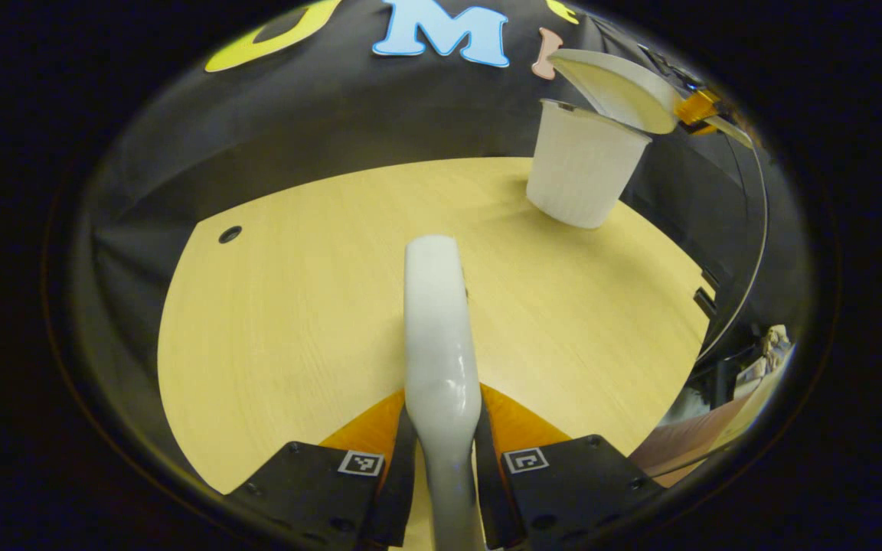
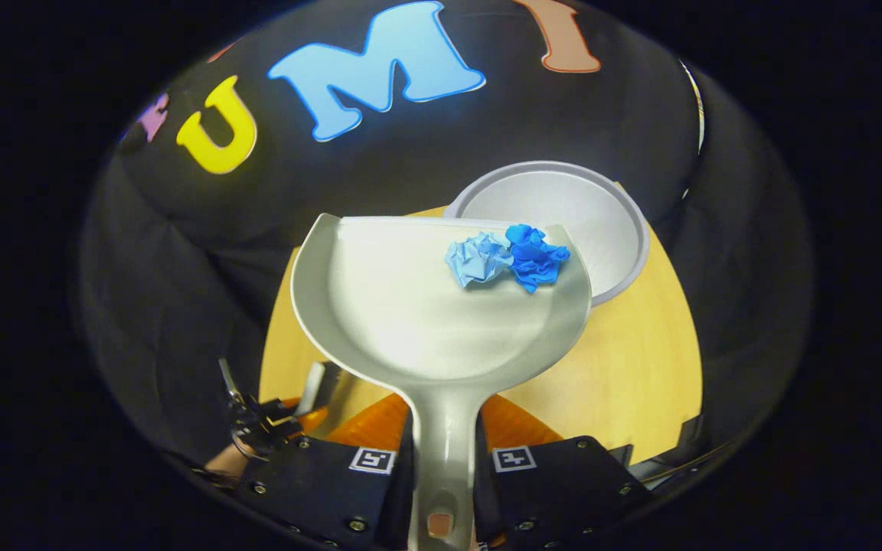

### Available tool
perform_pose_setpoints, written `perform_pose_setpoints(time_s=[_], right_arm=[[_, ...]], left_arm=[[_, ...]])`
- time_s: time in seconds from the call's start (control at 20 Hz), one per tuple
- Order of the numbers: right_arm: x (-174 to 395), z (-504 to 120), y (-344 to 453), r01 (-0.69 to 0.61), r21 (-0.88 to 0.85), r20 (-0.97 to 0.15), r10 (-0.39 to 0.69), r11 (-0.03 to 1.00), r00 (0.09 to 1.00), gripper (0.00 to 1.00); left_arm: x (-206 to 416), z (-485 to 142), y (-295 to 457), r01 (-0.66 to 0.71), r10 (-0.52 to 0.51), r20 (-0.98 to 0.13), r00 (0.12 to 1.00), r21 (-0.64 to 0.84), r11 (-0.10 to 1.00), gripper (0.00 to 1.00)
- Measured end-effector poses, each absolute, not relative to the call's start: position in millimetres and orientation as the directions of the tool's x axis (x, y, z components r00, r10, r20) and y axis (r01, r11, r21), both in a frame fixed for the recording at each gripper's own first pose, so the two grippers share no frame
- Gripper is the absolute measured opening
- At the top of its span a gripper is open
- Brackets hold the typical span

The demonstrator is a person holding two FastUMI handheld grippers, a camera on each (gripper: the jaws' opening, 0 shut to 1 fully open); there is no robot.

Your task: Pick up the small broom and dustpan from the desktop, sweep the trash into the dustpan with the broom, and then empty the trash into the garbage bin.

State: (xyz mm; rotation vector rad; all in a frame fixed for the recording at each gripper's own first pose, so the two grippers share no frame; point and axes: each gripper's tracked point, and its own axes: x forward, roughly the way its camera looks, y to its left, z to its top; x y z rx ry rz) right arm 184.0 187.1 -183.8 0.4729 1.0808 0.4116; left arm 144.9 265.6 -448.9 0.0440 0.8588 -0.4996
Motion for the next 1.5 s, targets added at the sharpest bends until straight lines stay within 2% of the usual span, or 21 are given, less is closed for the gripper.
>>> perform_pose_setpoints(time_s=[0.2, 0.3, 0.35, 0.5, 0.55, 0.7, 1.0, 1.15, 1.2, 1.25, 1.35, 1.45, 1.5], right_arm=[[229, -172, 192, 0.06, 0.739, -0.612, 0.632, 0.671, 0.476, 0.31], [231, -164, 190, 0.108, 0.81, -0.544, 0.669, 0.577, 0.506, 0.31], [231, -161, 190, 0.132, 0.835, -0.517, 0.68, 0.534, 0.52, 0.31], [234, -155, 192, 0.183, 0.896, -0.434, 0.709, 0.406, 0.555, 0.31], [236, -152, 190, 0.196, 0.915, -0.4, 0.72, 0.353, 0.568, 0.31], [240, -144, 182, 0.21, 0.953, -0.302, 0.744, 0.219, 0.596, 0.31], [245, -141, 178, 0.21, 0.975, -0.189, 0.756, 0.069, 0.627, 0.31], [246, -138, 178, 0.216, 0.976, -0.129, 0.752, -0.019, 0.647, 0.31], [245, -138, 178, 0.217, 0.976, -0.12, 0.754, -0.03, 0.646, 0.29], [246, -136, 178, 0.222, 0.974, -0.118, 0.752, -0.039, 0.648, 0.31], [245, -136, 179, 0.225, 0.974, -0.117, 0.755, -0.041, 0.646, 0.31], [243, -134, 182, 0.218, 0.975, -0.106, 0.762, -0.047, 0.639, 0.31], [243, -133, 183, 0.214, 0.976, -0.102, 0.763, -0.049, 0.639, 0.31]], left_arm=[[141, -448, 261, 0.424, -0.402, -0.734, 0.547, -0.171, 0.889, 0.44], [138, -449, 260, 0.421, -0.397, -0.737, 0.547, -0.168, 0.892, 0.45], [137, -450, 259, 0.418, -0.395, -0.739, 0.546, -0.167, 0.893, 0.4], [134, -450, 260, 0.411, -0.389, -0.744, 0.544, -0.167, 0.896, 0.4], [135, -450, 259, 0.41, -0.388, -0.746, 0.541, -0.169, 0.896, 0.45], [135, -451, 253, 0.415, -0.39, -0.749, 0.536, -0.168, 0.894, 0.45], [129, -449, 241, 0.434, -0.401, -0.746, 0.531, -0.167, 0.885, 0.45], [127, -450, 238, 0.429, -0.402, -0.749, 0.527, -0.174, 0.886, 0.4], [125, -450, 238, 0.428, -0.403, -0.749, 0.527, -0.175, 0.886, 0.42], [125, -449, 237, 0.428, -0.403, -0.748, 0.527, -0.176, 0.887, 0.45], [122, -449, 238, 0.424, -0.403, -0.747, 0.528, -0.179, 0.888, 0.45], [120, -450, 238, 0.418, -0.402, -0.748, 0.528, -0.183, 0.89, 0.41], [118, -451, 238, 0.416, -0.4, -0.749, 0.528, -0.183, 0.891, 0.45]])
